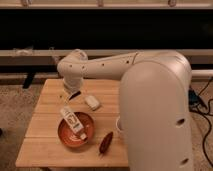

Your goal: Place the eraser on the white sponge

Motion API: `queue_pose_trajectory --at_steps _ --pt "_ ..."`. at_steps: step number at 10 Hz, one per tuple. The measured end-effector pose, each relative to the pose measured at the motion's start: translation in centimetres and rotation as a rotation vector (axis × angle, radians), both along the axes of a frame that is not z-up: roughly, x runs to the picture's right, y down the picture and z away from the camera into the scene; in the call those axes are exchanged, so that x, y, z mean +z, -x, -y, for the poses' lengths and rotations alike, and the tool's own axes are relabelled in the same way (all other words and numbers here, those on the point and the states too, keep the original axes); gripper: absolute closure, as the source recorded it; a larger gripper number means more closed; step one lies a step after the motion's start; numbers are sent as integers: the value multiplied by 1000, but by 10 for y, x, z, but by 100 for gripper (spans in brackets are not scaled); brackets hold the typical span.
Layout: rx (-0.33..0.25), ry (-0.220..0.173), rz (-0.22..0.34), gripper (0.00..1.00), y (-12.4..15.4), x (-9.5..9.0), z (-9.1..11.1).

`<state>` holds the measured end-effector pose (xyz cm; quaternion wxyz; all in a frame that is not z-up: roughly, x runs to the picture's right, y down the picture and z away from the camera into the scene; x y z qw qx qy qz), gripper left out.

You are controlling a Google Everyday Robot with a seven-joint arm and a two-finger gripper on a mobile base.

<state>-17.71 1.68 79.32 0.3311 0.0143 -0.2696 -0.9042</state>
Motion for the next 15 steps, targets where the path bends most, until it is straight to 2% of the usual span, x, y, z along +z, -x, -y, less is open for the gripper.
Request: queue_pose_trajectory --at_steps 4,5,6,8,11,15 --pt "-135 -44 46 20 4 52 55" --pt "-202 -50 64 20 8 68 65" --pt "-249 -49 80 20 16 77 66" --pt "-351 -21 93 20 26 99 55" --pt "-453 6 97 20 37 127 30" --pt "-543 17 89 20 47 157 14"
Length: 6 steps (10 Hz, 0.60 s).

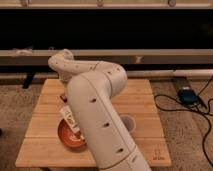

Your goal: Place the eraser on the white sponge

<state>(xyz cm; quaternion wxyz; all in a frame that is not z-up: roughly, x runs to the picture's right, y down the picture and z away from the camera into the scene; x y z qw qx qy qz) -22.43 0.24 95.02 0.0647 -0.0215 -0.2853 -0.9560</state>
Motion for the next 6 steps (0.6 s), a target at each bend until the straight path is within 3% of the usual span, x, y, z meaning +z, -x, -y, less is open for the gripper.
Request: queue_pose_trajectory --at_steps 2,6 --pt "-40 12 -9 20 7 13 -8" --pt "-49 32 -19 20 9 26 -15"
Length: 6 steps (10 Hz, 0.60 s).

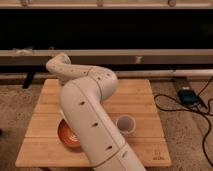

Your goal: Place the eraser on the white sponge

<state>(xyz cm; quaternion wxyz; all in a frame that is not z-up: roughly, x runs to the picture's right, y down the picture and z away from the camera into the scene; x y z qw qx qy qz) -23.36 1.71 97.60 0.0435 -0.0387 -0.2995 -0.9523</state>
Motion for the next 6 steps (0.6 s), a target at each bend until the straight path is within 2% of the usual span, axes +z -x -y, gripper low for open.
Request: queue_pose_trajectory --at_steps 1,2,3,4,6 --pt "-7 7 -7 22 0 2 -2" --pt "-19 18 -17 29 0 4 -4" --pt "-36 30 -31 41 -1 7 -8" --pt "-41 40 -34 49 -1 6 -10" --pt "-37 50 -38 72 -6 3 -9"
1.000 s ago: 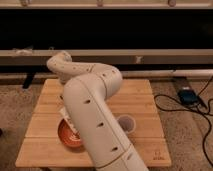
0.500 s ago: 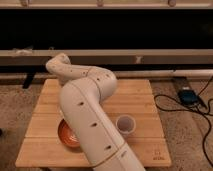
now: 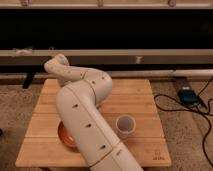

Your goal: Place the eraser on the white sponge

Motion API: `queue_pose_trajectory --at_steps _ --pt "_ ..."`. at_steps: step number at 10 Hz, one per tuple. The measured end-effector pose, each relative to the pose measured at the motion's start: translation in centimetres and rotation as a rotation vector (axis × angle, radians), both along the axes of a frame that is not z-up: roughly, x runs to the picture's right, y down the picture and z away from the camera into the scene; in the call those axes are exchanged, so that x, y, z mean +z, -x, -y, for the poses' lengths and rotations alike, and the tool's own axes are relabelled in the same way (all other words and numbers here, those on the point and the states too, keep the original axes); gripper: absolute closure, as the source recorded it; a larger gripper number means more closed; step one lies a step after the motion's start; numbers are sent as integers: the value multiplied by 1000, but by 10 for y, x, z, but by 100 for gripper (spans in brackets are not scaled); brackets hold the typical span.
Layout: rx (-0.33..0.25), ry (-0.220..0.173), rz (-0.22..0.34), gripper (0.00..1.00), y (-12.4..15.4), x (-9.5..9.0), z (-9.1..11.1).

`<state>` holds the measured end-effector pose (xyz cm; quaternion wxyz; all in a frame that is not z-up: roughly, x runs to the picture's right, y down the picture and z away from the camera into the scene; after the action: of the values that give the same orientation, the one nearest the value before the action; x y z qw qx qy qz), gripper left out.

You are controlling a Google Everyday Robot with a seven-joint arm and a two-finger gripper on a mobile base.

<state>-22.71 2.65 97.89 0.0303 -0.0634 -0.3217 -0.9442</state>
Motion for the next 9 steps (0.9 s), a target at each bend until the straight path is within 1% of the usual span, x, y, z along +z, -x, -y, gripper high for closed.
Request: queue_pose_trajectory --at_steps 2,3,4,5,7,9 --pt "13 4 -1 89 -7 -7 2" --pt "22 1 3 97 -10 -10 4" --pt "31 -5 9 100 -12 -13 6" --pt "44 -13 14 100 -17 -19 9" --pt "89 -46 36 100 -29 -43 22" --pt "124 -73 53 100 -39 -60 30"
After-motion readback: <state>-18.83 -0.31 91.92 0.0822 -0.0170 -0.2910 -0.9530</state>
